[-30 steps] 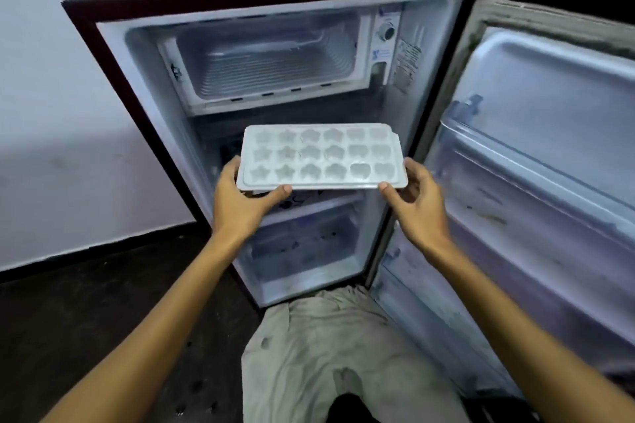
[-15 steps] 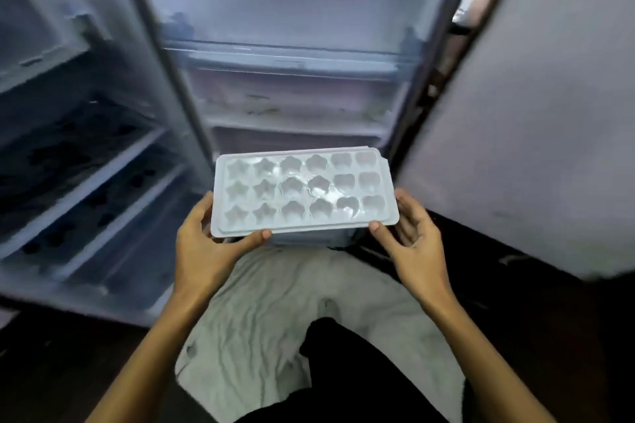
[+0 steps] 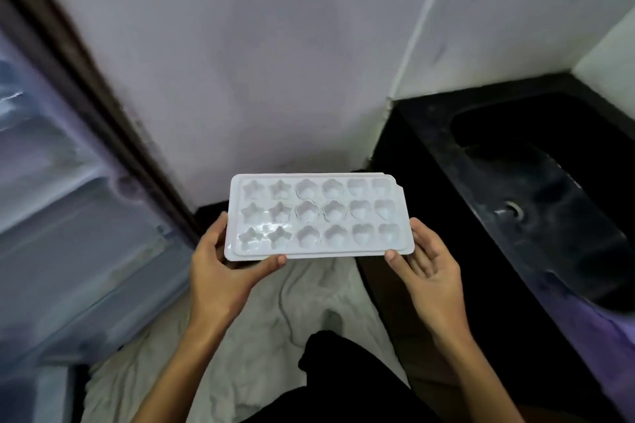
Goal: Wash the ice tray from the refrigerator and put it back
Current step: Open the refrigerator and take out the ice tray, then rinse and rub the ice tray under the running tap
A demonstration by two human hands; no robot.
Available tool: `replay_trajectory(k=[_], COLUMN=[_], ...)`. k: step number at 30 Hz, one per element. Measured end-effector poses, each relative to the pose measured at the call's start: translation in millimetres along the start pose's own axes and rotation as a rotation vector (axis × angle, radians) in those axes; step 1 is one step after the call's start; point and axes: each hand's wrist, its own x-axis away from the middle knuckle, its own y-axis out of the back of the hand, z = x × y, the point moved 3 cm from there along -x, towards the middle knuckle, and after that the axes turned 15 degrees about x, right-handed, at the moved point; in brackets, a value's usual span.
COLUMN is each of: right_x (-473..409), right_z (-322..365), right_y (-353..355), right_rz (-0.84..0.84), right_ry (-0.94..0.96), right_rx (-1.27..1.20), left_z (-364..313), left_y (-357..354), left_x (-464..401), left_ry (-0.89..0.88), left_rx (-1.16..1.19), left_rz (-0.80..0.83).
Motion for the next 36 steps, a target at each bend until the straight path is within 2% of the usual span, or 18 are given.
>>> replay_trajectory(k=[11, 21, 29, 36], right_x=[-61.1, -70.6, -83.1, -91.4], right_z=[-26.0, -39.6, -30.3, -28.9], right_y=[130.5, 195.8, 216.2, 219.3], right_rz=[-0.46, -0.839, -1.027, -1.204], right_ry=[-0.119, -0.237, -0.313, -0.356], right_rx=[-0.068, -0.127, -0.149, -0.187], left_z=[-8.0, -16.7, -31.4, -18.8], left_y=[-210.7, -360.8, -438.4, -497.6], left_x=[-82.5, -107.9, -123.7, -138.0], left_ry=[-0.017, -0.007, 0.076, 0.203], left_rx=[-0.108, -0.084, -0.068, 0.005], left_rz=[0.442, 0.816, 1.008, 1.061])
